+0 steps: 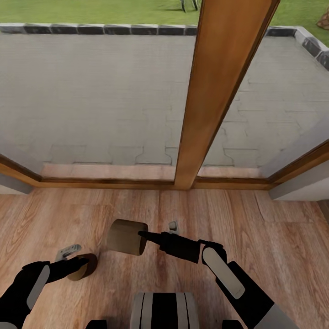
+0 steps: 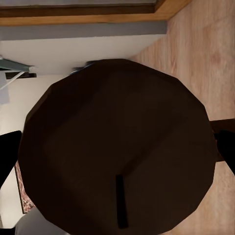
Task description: Place each of the two pumpkins and all three candles from the living room inside a cabinet in the living room (use any cabinet), then make sure every cabinet is closed, and position the cauldron so it is next to a table in the living room.
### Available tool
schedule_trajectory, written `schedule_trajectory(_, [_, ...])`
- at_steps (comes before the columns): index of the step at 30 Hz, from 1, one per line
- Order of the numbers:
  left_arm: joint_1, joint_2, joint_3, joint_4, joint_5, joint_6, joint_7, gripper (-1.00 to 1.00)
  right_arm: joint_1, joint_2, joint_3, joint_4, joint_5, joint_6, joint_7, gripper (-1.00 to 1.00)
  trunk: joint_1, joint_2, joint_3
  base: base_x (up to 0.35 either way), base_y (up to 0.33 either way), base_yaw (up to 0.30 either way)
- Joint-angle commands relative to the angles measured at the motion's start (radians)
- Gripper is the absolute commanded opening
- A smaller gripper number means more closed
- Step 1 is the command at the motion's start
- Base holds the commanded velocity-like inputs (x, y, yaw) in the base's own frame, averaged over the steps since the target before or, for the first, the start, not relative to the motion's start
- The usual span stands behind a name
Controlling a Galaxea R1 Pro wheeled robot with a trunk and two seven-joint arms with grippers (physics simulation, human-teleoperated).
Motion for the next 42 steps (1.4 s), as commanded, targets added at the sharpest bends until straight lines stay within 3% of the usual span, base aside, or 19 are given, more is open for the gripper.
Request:
schedule_trajectory(1, [0.000,0.000,0.000,0.000,-0.002,0.000,0.000,1.00,0.000,0.000,0.000,0.000,0.000,0.000,-0.001,-1.00,0.000,0.000,0.000,0.000,0.000,0.000])
schedule_trajectory(7, [0.000,0.000,-0.001,0.000,-0.002,0.001,0.000,1.00,0.000,0.000,0.000,0.000,0.000,0.000,-0.001,-1.00,0.000,0.000,0.000,0.000,0.000,0.000])
schedule_trajectory(8, [0.000,0.000,-0.001,0.000,-0.002,0.001,0.000,-1.00,0.000,0.000,0.000,0.000,0.000,0.000,-0.001,-1.00,0.000,0.000,0.000,0.000,0.000,0.000])
schedule_trajectory(42, [0.000,0.002,0.000,0.000,-0.001,0.001,0.000,-1.00,0.000,0.000,0.000,0.000,-0.001,0.000,-0.003,-1.00,-0.001,0.001,0.012,0.000,0.000,0.000])
